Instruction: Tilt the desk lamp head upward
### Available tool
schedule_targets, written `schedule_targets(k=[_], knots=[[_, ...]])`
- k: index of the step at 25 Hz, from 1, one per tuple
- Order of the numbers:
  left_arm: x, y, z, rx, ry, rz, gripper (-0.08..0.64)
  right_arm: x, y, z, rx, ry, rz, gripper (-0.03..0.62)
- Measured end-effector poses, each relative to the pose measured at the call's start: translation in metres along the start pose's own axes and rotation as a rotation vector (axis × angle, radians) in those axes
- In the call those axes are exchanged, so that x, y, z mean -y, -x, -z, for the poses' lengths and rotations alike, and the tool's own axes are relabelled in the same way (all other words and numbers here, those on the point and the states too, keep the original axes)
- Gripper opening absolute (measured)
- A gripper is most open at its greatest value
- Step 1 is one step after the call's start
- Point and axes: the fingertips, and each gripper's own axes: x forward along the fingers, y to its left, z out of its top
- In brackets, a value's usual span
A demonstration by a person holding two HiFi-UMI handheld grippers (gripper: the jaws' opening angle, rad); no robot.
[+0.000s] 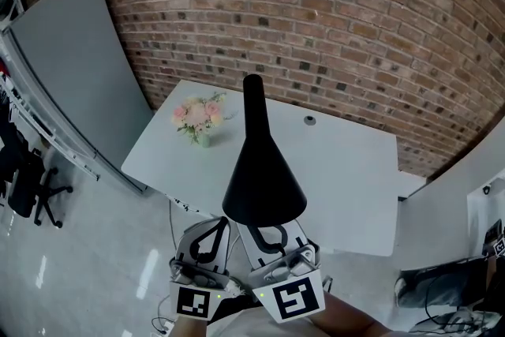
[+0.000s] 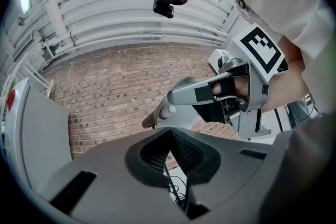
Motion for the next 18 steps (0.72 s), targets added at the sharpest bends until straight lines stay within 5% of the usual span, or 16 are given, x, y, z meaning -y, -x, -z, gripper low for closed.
schedule_targets(k=[18], knots=[[0.008, -0.003, -0.015, 0.018, -0.036, 0.018, 0.005, 0.013, 0.022, -0.012, 0.063, -0.012, 0.054, 0.017]])
